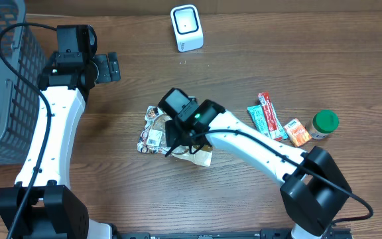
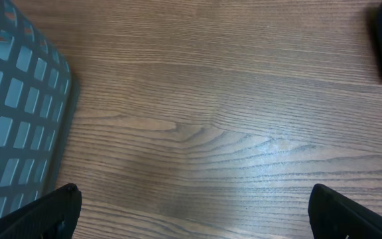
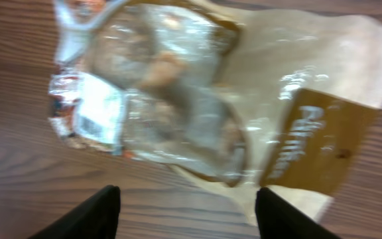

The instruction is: Scan the item barcode

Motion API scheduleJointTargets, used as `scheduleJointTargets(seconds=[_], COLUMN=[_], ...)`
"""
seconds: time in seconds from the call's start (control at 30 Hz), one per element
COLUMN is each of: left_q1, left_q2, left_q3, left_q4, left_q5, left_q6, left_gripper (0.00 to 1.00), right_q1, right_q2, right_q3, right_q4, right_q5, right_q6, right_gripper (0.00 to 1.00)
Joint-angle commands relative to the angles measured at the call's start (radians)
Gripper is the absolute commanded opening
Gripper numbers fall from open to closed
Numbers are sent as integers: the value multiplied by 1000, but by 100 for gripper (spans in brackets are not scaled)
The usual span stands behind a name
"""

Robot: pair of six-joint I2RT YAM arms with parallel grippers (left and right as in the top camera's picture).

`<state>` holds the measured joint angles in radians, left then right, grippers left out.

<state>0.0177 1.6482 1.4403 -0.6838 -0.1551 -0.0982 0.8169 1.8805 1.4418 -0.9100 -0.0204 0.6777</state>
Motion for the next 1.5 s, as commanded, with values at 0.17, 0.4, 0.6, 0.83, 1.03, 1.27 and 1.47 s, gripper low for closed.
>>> scheduleJointTargets(seconds=[0.17,0.4,0.6,0.83,1.03,1.27,1.47], left_q1=[2,2,2,2,2,2,-5], left_q2=[-1,-1,-1,-1,-1,-1,13], left_q3=[2,2,2,2,2,2,-3], left_q4=[2,2,2,2,3,-246,-407], left_q5=[-11,-11,-11,-10,1,318,401], left_q6=[-7,-7,-7,-7,-8,-64,-63], left_gripper=[100,100,100,100,100,100,40], right_q1=[-34,-55,-55,-55,-55,-55,-55], right_q2=[-18,-18,-18,-18,-18,-18,-18], right_q3=[-1,-35,-36,-36,-36,-36,-36], right_q4=[-42,-16,-1,-1,0,-1,-2], right_q5=[72,72,99,98,98,98,98], right_q6=[3,7,36,36,36,37,37], right_gripper=[76,77,77,77,78,78,78])
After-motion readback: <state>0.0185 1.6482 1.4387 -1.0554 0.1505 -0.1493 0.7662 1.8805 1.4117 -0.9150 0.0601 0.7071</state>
